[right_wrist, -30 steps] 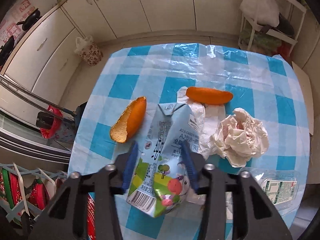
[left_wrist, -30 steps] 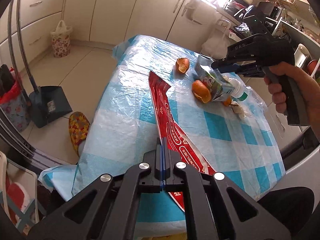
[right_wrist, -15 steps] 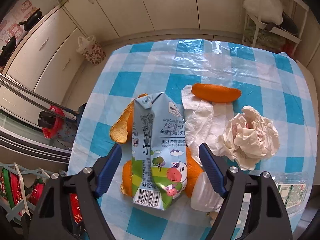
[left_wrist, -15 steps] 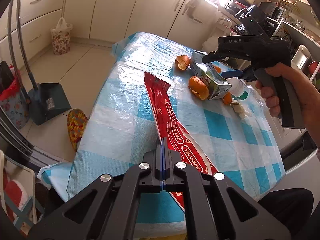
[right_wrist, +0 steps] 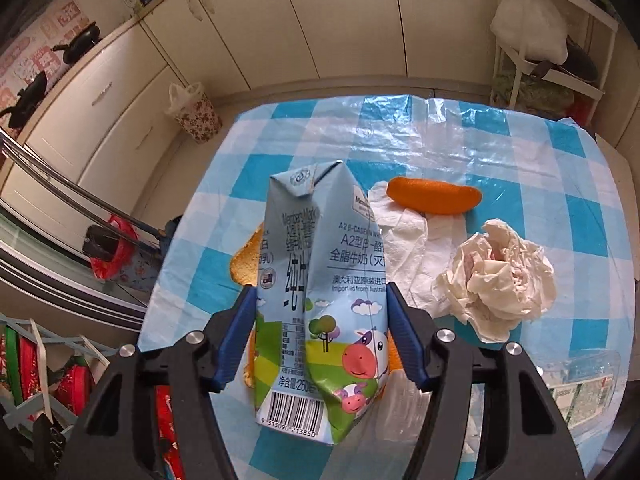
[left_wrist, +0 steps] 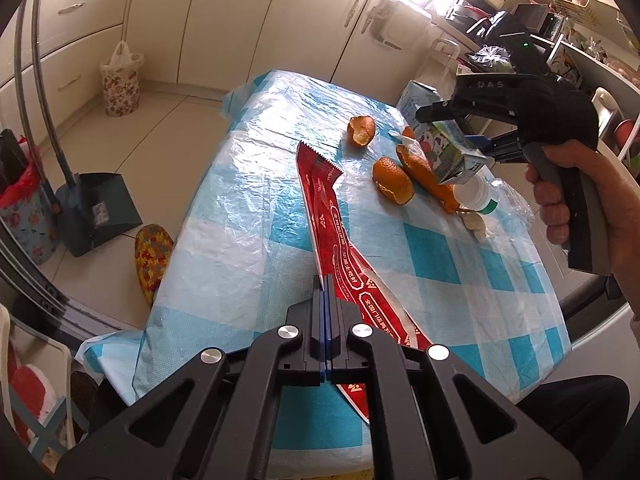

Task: Collect trash
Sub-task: 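Grasp the milk carton with the right tool while the left tool holds the red wrapper, then carry the milk carton over the yellow bucket and open the right tool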

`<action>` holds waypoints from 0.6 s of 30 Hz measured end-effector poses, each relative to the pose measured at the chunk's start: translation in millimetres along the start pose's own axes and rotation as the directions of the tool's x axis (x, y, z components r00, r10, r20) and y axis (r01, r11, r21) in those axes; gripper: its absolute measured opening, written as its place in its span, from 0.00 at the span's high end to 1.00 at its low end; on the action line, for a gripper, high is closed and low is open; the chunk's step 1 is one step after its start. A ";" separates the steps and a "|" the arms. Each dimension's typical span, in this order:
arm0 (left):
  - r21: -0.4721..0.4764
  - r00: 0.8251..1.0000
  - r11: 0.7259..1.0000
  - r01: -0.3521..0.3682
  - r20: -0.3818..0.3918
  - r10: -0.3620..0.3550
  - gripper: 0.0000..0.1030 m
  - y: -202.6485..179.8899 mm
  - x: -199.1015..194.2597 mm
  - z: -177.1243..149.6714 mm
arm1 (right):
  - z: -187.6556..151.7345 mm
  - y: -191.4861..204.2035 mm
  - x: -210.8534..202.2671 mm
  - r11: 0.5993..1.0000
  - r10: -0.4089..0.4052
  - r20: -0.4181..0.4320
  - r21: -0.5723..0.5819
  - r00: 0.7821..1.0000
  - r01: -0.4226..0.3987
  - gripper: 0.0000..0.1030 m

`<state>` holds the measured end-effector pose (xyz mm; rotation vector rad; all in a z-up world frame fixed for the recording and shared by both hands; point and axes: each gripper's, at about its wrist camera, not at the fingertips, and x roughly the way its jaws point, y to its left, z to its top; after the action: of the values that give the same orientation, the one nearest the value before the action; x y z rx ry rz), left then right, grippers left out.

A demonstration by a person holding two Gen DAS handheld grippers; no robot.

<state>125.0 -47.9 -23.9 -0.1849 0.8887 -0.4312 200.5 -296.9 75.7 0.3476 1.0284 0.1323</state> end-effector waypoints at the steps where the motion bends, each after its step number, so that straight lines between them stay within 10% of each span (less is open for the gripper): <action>1: 0.006 1.000 1.000 0.000 0.007 0.000 0.99 -1.4 -2.0 0.6 | -2.0 1.2 -8.5 1.000 0.019 0.018 0.006 1.000 -0.019 0.39; 18: 0.060 0.991 0.998 0.029 0.127 -0.036 0.99 -37.9 -99.7 -8.8 | -159.5 48.0 -130.4 0.976 0.197 0.203 -0.132 0.959 -0.173 0.39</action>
<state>52.2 -38.1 54.0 -0.1719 0.7473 -0.4701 -0.5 -251.8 123.9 0.3463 0.7693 0.3143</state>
